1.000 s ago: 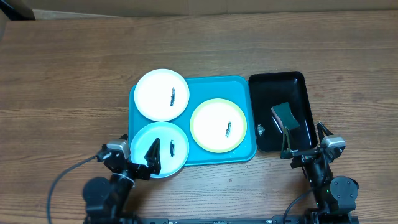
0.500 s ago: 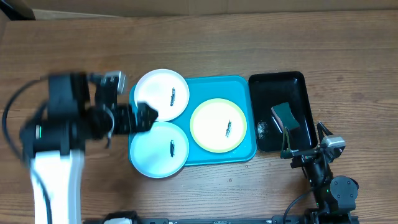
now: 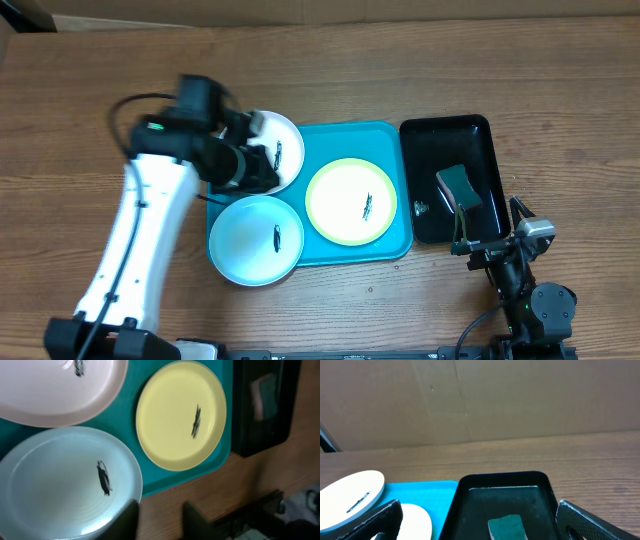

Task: Clean dirty plates on tray and stack at the side
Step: 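Raise the left gripper and move it over the pink-white plate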

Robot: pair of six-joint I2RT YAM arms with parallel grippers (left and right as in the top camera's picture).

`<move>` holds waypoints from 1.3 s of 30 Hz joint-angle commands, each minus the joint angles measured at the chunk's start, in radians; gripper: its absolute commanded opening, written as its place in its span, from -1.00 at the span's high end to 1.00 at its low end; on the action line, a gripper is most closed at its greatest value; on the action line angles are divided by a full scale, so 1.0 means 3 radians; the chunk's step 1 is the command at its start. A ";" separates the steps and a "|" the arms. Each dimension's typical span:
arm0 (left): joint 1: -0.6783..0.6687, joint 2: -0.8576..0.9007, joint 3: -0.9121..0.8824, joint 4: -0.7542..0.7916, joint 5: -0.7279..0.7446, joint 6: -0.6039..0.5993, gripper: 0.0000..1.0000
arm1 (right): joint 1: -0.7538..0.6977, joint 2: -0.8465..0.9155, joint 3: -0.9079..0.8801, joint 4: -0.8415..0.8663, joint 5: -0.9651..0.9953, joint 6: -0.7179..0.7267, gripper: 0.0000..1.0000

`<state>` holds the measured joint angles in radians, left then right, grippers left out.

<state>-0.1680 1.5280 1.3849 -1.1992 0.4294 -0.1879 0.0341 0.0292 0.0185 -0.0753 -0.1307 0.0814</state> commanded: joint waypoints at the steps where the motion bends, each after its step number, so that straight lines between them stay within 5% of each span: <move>1: -0.0329 -0.0001 -0.0224 0.0239 -0.0543 -0.0355 -0.20 | -0.0006 -0.0003 -0.0034 0.0014 -0.0008 -0.0001 -1.00; 10: -0.0621 0.0123 -0.0406 0.0974 -0.0977 -0.0559 -0.15 | -0.0006 -0.0003 -0.0034 0.0015 -0.0008 -0.0001 -1.00; 29: -0.0623 0.0881 -0.0406 0.1151 -0.0720 -0.0598 0.17 | -0.0006 -0.0003 -0.0034 0.0014 -0.0008 -0.0001 -1.00; 39: -0.0622 0.0900 -0.0399 0.1166 -0.0558 -0.0568 0.14 | -0.0006 -0.0003 -0.0034 0.0015 -0.0008 -0.0001 -1.00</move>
<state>-0.3473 1.7901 1.2655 -0.8509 0.2146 -0.3504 0.0341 0.0292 0.0185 -0.0753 -0.1314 0.0818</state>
